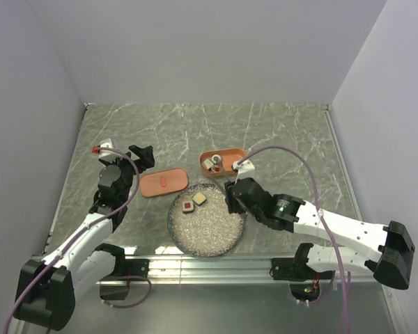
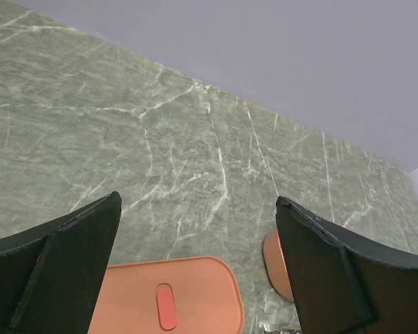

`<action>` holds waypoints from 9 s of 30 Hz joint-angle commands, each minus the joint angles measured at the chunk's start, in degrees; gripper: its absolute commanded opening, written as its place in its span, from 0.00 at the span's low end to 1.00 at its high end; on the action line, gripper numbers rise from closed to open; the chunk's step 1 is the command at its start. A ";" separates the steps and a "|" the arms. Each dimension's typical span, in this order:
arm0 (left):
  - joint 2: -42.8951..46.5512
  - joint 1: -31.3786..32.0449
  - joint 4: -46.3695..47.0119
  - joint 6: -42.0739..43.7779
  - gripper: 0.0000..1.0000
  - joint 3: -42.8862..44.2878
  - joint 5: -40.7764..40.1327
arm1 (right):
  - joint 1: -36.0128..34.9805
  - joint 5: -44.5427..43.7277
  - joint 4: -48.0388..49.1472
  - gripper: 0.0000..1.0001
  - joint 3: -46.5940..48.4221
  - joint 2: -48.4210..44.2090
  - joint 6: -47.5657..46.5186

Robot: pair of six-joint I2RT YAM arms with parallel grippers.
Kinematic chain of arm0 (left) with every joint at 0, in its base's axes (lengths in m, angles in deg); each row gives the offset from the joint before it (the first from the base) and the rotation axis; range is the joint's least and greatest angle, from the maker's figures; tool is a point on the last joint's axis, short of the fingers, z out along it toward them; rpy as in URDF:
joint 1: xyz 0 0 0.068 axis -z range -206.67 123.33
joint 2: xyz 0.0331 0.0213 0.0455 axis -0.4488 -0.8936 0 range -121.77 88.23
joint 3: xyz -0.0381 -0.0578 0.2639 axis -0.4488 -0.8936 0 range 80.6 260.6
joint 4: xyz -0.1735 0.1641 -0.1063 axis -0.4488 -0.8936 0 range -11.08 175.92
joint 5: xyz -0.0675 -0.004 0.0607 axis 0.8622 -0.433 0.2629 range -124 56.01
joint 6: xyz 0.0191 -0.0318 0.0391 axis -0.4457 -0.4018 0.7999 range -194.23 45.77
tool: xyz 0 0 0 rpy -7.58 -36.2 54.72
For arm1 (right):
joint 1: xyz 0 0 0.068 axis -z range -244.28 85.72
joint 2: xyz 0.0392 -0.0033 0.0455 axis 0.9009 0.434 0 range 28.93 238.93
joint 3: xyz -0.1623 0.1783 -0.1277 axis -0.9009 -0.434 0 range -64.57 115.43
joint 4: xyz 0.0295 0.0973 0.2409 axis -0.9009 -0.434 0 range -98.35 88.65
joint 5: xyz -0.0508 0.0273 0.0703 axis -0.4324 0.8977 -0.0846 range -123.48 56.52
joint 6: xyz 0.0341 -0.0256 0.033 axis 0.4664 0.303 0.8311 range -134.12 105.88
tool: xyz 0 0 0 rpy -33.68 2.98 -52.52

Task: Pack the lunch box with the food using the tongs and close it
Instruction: Pick up the food using the clamp, then place the food into the lunch box, then pick up the food using the clamp, then place the food into the lunch box

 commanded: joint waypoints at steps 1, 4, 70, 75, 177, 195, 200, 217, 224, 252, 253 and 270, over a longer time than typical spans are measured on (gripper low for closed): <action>-0.20 -0.33 1.81 -1.14 1.00 0.94 -0.51 | -5.10 -5.00 -3.09 0.51 -0.17 -1.71 4.23; -0.29 -0.24 1.81 -1.14 0.99 0.85 -0.51 | -10.11 -6.76 -4.77 0.51 -0.61 -1.97 7.48; 0.94 -0.24 1.46 -1.49 0.99 0.50 0.01 | -15.84 -5.10 -0.20 0.26 -3.51 6.82 9.96; 0.85 -0.33 1.55 -1.40 0.99 0.50 -0.16 | -11.19 -5.62 0.50 0.26 -1.23 4.45 5.48; -1.78 -0.33 1.73 -1.22 0.99 1.38 0.10 | -6.15 -3.78 0.42 0.50 -2.63 -2.94 4.59; -0.46 -0.42 1.64 -1.40 0.99 0.94 0.63 | -24.17 -5.98 1.11 0.51 -6.85 -1.01 19.18; 0.85 -0.59 1.46 -1.66 0.99 0.41 0.10 | -25.33 -5.80 2.52 0.52 -5.97 1.89 19.36; 1.82 -1.03 1.37 -1.93 0.99 0.06 0.81 | -25.85 -5.80 2.00 0.52 0.79 10.86 16.64; 1.91 -1.03 1.37 -1.93 0.99 0.06 0.81 | -25.85 -5.45 1.21 0.48 2.55 13.58 15.85; 2.70 -1.21 1.20 -1.93 0.99 -0.20 0.81 | -20.76 -9.49 -4.25 0.25 8.80 15.43 10.31; 2.53 -1.21 1.37 -1.93 0.99 -0.20 0.81 | -18.84 -9.06 -3.11 0.25 8.71 14.73 8.74; -0.99 -1.21 2.25 -1.66 0.99 0.59 -0.78 | 3.39 0.17 6.30 0.25 10.73 8.05 -8.32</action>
